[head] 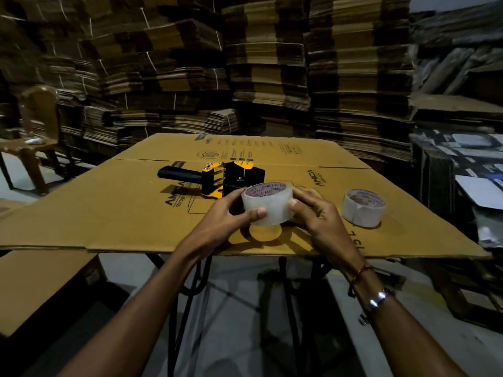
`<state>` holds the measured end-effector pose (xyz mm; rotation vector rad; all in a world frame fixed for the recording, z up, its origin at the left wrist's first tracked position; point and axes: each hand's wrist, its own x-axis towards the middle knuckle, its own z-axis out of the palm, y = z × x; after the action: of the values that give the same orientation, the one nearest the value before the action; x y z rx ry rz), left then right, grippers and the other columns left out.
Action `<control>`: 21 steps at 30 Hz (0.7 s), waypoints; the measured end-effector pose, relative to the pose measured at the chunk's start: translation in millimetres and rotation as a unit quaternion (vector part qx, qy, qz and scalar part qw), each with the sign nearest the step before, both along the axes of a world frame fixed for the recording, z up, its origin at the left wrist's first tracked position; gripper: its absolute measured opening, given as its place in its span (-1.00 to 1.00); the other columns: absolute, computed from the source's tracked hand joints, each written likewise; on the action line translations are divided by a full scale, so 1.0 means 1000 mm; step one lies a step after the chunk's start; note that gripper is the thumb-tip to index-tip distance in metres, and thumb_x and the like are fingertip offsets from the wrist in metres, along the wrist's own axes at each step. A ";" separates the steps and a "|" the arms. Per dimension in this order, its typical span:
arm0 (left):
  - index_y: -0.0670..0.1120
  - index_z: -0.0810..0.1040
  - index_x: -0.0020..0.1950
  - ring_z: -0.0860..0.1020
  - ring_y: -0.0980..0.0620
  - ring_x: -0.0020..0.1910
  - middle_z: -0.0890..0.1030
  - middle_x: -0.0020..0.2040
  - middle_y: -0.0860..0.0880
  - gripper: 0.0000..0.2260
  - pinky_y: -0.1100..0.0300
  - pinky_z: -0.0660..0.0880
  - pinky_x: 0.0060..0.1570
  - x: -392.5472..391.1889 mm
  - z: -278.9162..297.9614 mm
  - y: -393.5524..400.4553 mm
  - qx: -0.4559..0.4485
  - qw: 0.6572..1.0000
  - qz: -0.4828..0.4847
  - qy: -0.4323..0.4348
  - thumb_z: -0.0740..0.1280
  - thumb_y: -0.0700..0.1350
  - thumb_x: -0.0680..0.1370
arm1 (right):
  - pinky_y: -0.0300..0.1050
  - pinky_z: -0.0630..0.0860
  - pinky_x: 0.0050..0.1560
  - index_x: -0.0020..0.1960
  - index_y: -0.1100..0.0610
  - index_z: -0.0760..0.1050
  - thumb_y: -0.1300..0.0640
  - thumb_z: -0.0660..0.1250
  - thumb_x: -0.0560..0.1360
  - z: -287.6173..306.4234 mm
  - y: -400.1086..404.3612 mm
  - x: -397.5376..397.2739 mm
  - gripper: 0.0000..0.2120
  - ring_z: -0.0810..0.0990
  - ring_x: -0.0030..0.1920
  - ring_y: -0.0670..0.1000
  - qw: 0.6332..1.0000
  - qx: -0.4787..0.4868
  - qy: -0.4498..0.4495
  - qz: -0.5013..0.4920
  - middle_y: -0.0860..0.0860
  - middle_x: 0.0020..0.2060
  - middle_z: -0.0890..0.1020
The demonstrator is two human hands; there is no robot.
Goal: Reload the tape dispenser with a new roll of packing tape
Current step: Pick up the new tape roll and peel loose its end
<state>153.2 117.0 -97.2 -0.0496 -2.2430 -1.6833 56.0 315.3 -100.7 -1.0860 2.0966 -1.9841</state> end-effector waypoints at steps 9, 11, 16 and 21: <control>-0.01 0.45 0.40 0.66 0.11 0.01 0.60 0.18 0.05 -0.40 0.21 0.63 -0.17 0.002 -0.002 0.003 -0.026 0.999 0.043 0.009 0.46 0.12 0.41 | -0.28 0.62 0.05 0.45 0.15 0.45 0.13 0.39 0.57 -0.002 -0.007 0.009 -0.54 0.57 0.13 -0.20 0.991 0.051 0.087 -0.093 -0.10 0.25 0.51; -0.03 0.46 0.41 0.66 0.07 0.04 0.61 0.19 0.02 -0.40 0.22 0.61 -0.17 0.001 -0.003 0.000 -0.018 0.999 0.037 -0.001 0.45 0.13 0.42 | -0.06 0.67 0.11 0.41 0.14 0.51 0.15 0.38 0.58 -0.002 -0.006 0.007 -0.60 0.61 0.17 -0.12 0.996 0.027 0.035 -0.084 -0.04 0.30 0.57; -0.04 0.47 0.41 0.64 0.00 0.09 0.62 0.19 -0.01 -0.37 0.22 0.56 -0.14 -0.003 -0.005 -0.005 -0.018 0.999 0.037 -0.026 0.44 0.23 0.43 | 0.12 0.69 0.07 0.35 0.15 0.56 0.10 0.39 0.57 -0.002 -0.006 0.006 -0.64 0.62 0.23 0.04 0.997 0.004 -0.030 -0.072 -0.05 0.21 0.61; -0.05 0.49 0.38 0.65 0.02 0.02 0.64 0.14 -0.01 -0.30 0.11 0.62 -0.09 -0.006 -0.008 -0.005 -0.031 0.998 0.054 -0.027 0.42 0.31 0.36 | 0.09 0.69 0.06 0.36 0.19 0.55 0.05 0.39 0.57 -0.003 -0.010 0.005 -0.60 0.63 0.21 0.04 0.996 0.020 -0.020 -0.087 0.07 0.27 0.60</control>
<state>147.1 112.2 -104.8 0.1016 -2.2933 -1.5787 61.2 305.7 -103.6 -0.8761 2.2706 -2.0086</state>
